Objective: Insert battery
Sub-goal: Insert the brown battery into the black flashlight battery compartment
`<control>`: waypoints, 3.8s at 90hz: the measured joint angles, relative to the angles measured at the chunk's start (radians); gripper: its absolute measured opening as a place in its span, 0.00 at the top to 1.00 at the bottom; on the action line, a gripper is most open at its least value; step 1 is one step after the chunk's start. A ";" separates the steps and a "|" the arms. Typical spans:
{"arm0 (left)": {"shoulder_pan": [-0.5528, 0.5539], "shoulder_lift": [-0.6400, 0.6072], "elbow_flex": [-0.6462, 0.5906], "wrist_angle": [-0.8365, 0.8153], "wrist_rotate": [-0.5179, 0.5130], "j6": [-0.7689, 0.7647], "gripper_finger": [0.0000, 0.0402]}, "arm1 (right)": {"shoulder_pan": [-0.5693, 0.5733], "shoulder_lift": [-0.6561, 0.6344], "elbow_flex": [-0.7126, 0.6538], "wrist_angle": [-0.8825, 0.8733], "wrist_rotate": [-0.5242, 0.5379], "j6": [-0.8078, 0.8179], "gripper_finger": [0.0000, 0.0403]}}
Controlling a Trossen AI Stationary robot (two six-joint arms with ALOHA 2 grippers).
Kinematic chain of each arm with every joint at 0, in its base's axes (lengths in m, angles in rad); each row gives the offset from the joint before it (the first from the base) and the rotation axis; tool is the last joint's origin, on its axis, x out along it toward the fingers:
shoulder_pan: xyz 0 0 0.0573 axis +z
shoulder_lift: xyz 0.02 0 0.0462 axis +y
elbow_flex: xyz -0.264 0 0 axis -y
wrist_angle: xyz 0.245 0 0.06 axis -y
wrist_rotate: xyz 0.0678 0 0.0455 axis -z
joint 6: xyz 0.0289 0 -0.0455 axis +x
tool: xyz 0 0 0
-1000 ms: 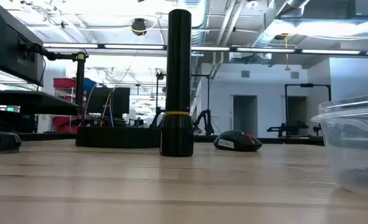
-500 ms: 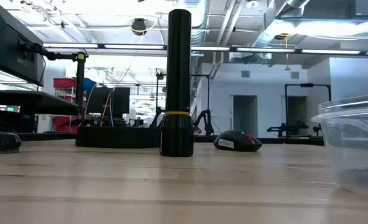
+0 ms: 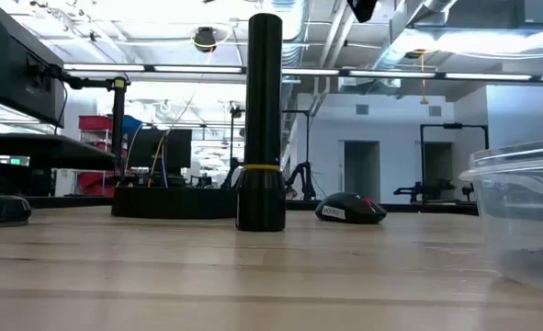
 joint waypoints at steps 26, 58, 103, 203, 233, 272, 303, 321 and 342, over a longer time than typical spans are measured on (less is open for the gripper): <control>0.003 0.049 0.001 0.040 0.046 -0.027 0.71 | 0.000 0.001 -0.002 -0.021 0.000 0.000 0.93; 0.011 0.083 0.000 0.044 0.050 -0.013 0.65 | 0.000 0.001 -0.002 -0.025 0.000 0.001 0.93; 0.015 0.096 0.000 0.053 0.055 -0.012 0.68 | 0.000 0.001 -0.002 -0.029 0.000 0.003 0.93; 0.019 0.150 0.002 0.071 0.126 -0.014 0.95 | 0.001 0.004 -0.005 -0.055 -0.010 0.003 0.92; 0.020 0.142 0.001 0.095 0.130 -0.028 0.93 | 0.002 0.002 -0.005 -0.050 -0.008 0.003 0.93; 0.019 0.149 -0.002 0.115 0.125 -0.061 0.64 | 0.000 -0.001 0.001 -0.016 0.002 -0.003 0.93; 0.027 0.148 -0.001 0.147 0.111 -0.075 0.77 | 0.000 -0.001 0.000 -0.021 0.000 0.000 0.92; 0.030 0.146 0.000 0.114 0.125 -0.063 0.94 | 0.000 0.001 -0.003 -0.004 -0.007 0.025 0.91; 0.030 0.070 0.046 0.183 0.101 -0.117 0.94 | -0.008 -0.085 0.079 -0.168 -0.048 0.084 0.73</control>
